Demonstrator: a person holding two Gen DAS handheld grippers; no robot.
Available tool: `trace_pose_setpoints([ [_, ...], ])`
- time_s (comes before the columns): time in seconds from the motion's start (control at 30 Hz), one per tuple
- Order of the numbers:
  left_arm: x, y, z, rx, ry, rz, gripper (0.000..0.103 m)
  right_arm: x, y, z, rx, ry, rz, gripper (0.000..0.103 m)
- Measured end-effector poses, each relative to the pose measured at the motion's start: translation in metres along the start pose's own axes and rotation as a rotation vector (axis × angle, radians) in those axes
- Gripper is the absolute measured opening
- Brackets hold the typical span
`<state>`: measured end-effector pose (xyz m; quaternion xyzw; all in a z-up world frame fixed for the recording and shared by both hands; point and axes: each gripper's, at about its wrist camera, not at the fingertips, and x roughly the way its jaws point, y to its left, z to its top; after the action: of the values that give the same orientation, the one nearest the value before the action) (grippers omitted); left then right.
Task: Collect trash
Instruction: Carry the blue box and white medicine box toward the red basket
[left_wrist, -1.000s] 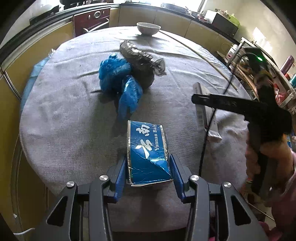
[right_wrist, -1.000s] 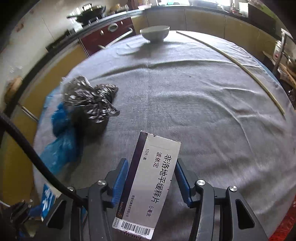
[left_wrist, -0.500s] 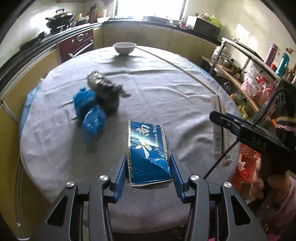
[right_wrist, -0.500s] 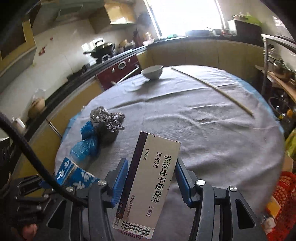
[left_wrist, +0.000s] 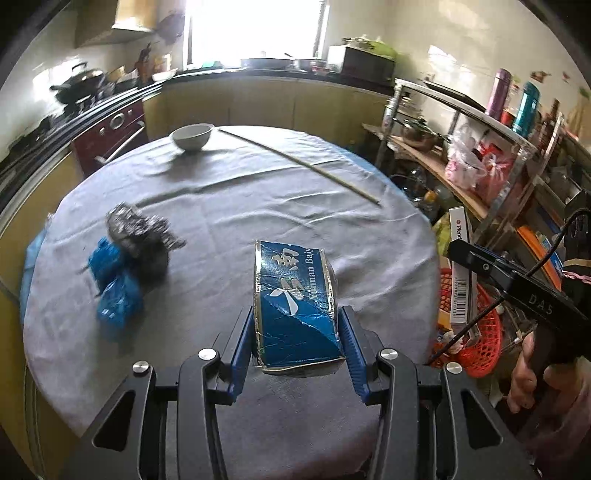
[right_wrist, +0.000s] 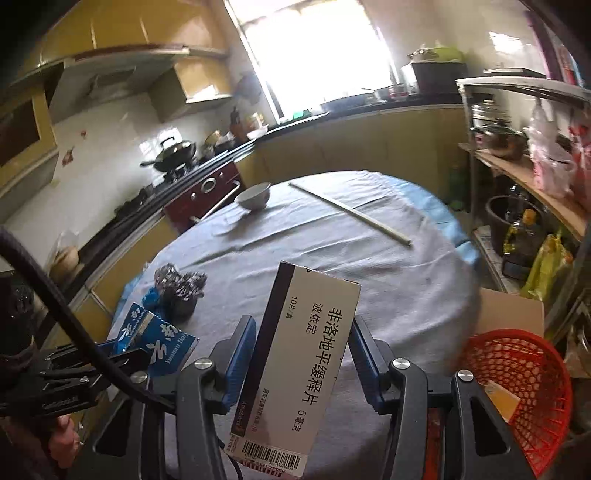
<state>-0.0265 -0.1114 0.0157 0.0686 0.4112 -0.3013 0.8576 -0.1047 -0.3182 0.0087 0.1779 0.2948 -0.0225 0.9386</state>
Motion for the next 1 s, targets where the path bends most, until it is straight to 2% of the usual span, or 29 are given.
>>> trace_pose_setpoints([
  [0.37,0.005,-0.048,0.024,0.106,-0.030,-0.009,0.047,-0.040,-0.049,0.003,0.069,-0.098,-0.040,0.054],
  [0.67,0.016,-0.097,0.040,0.209,-0.034,-0.026,0.047,-0.069,-0.093,-0.005,0.154,-0.122,-0.091,0.054],
  [1.0,0.037,-0.148,0.048,0.298,-0.007,-0.039,0.047,-0.099,-0.124,-0.017,0.207,-0.147,-0.140,0.054],
])
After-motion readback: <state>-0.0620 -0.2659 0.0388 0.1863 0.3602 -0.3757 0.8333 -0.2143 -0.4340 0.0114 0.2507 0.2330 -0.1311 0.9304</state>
